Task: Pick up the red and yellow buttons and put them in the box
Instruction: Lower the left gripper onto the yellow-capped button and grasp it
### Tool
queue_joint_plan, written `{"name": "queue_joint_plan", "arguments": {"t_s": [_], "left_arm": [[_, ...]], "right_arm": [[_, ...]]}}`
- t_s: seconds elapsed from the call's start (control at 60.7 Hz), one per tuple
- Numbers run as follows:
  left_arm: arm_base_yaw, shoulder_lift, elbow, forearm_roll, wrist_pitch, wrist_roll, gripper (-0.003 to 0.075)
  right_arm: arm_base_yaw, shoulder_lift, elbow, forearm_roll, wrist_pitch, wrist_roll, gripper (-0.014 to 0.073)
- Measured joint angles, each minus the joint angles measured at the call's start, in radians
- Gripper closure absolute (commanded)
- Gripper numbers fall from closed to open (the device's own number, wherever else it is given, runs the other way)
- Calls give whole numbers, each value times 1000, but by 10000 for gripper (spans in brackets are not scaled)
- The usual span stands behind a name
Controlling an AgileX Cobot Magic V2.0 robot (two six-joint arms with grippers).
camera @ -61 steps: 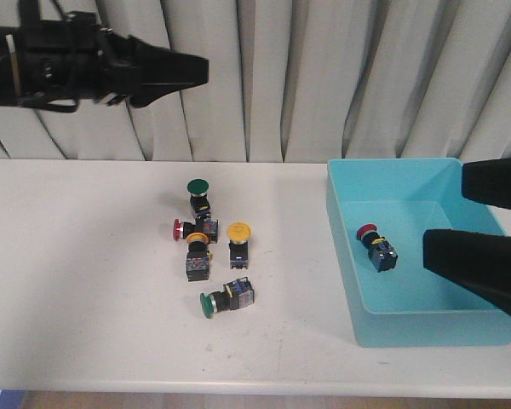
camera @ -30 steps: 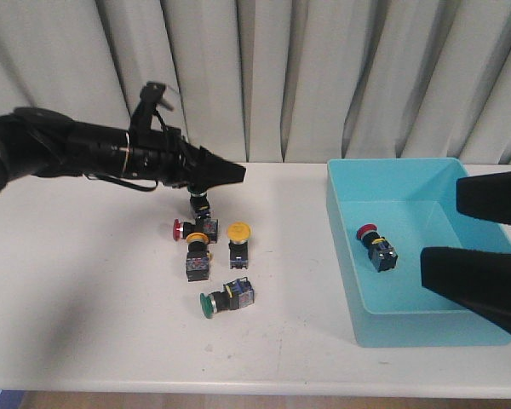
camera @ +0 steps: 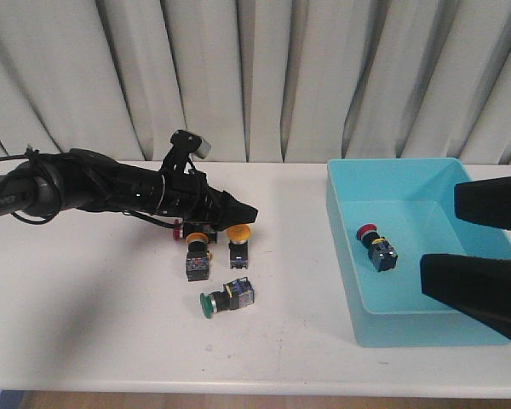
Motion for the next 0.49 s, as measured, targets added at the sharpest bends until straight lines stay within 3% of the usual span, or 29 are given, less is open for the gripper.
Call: {"name": "queue_joint_plan", "arguments": {"t_s": [0.494], "left_arm": [[-2,64,-7,0,50,7,203]], "right_arm": [[0,0,0,0,2,0,88]]}}
